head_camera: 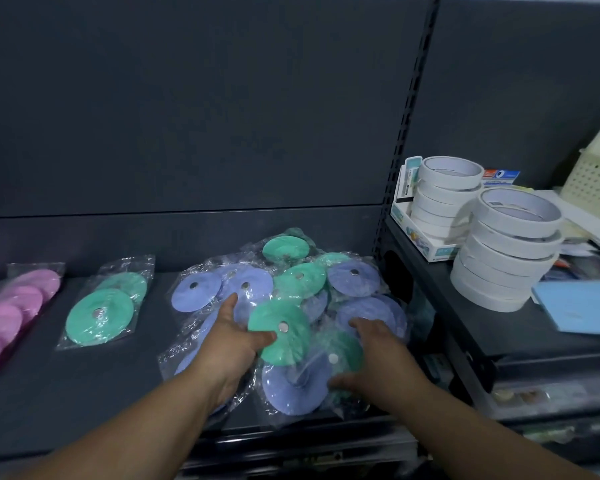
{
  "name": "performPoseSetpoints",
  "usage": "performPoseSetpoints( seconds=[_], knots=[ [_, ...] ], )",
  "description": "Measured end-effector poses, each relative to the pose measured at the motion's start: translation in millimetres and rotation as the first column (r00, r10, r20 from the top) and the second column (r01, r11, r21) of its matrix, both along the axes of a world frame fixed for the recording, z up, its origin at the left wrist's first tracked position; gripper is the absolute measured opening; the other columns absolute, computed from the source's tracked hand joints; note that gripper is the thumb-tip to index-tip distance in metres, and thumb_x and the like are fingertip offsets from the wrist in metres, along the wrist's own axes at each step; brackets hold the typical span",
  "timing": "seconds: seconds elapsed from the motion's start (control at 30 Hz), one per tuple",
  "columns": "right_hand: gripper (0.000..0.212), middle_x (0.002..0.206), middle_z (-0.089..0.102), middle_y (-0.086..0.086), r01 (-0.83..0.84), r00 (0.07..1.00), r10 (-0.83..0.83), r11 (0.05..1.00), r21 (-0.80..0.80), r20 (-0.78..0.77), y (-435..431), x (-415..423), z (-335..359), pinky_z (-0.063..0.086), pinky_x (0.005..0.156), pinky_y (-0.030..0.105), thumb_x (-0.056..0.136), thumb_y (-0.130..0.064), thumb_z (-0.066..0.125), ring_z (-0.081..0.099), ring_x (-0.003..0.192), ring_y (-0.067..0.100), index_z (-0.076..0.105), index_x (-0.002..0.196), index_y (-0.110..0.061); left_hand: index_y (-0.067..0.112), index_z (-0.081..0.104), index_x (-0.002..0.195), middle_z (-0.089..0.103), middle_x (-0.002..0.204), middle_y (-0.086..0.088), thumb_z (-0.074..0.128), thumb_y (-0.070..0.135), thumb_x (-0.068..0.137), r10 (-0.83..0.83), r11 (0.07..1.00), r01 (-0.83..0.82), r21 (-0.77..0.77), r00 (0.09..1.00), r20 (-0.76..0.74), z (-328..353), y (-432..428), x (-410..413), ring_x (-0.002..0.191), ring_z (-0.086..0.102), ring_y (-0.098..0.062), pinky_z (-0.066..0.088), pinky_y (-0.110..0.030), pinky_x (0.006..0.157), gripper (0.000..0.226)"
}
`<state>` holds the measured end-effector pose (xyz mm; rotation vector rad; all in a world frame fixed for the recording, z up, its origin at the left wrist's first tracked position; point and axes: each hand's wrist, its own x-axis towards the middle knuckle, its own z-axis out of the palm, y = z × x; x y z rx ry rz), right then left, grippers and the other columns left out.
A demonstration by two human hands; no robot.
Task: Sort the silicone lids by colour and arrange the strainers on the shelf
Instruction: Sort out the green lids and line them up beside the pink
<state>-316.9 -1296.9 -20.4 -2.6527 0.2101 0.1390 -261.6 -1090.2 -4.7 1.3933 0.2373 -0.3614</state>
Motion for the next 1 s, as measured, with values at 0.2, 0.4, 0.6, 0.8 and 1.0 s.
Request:
performPoseSetpoints(
  seconds=[0.2,0.4,0.6,0.8,1.0],
  knots=[
    [0.082,0.119,0.058,-0.002,0.127,0.992,-0.122,0.960,0.248,-0.034,4,5,5,0.043,0.080,0.019,0.060,-0.038,0.088,0.055,0.100,0.011,0.047,0.128,-0.020,0.030,0.009,0.150,0.068,0.111,-0.010,0.063,-0.020,0.077,0.028,0.999,-0.027,-0.031,0.999,0.038,-11,3,-2,0.090,0.069,-0.028,0.054,-0.040,0.078,0.104],
    [0.029,0.062,0.050,-0.007,0.211,0.911,-0.381,0.761,0.614,0.159,6,15,26,0.040,0.063,0.023,0.079,-0.020,0.076,0.045,0.060,0.009,0.052,0.062,-0.022,0.031,0.006,0.150,0.066,0.110,-0.014,0.061,-0.017,0.079,0.112,0.989,-0.107,-0.098,0.993,0.047,3,12,7,0.082,0.068,-0.027,0.055,-0.040,0.070,0.102],
    [0.008,0.070,0.062,-0.002,0.139,0.769,-0.540,0.662,0.736,0.341,8,20,50,0.047,0.060,0.021,0.085,-0.020,0.069,0.055,0.063,0.008,0.065,0.080,-0.015,0.001,0.053,0.127,0.072,0.094,-0.018,0.058,-0.010,0.084,0.063,0.984,-0.068,-0.163,0.997,-0.034,8,24,10,0.068,0.071,-0.026,0.056,-0.032,0.054,0.044],
    [0.010,0.080,0.065,0.004,0.083,0.713,-0.574,0.639,0.764,0.403,23,31,60,0.052,0.067,0.030,0.091,-0.025,0.061,0.058,0.069,0.009,0.061,0.082,-0.021,0.000,0.063,0.100,0.072,0.079,-0.018,0.055,0.004,0.091,0.066,0.966,-0.081,-0.245,0.995,-0.068,15,38,13,0.056,0.068,-0.027,0.053,-0.033,0.054,0.012],
    [0.015,0.087,0.069,0.013,0.159,0.861,-0.508,0.226,0.961,-0.023,60,47,52,0.055,0.073,0.049,0.094,-0.024,0.056,0.062,0.079,0.028,0.065,0.084,-0.016,0.009,0.055,0.118,0.070,0.108,-0.017,0.048,0.014,0.097,0.085,0.937,-0.117,-0.329,0.990,-0.110,21,67,16,0.096,0.065,-0.040,0.054,-0.049,0.074,0.023]
  ],
)
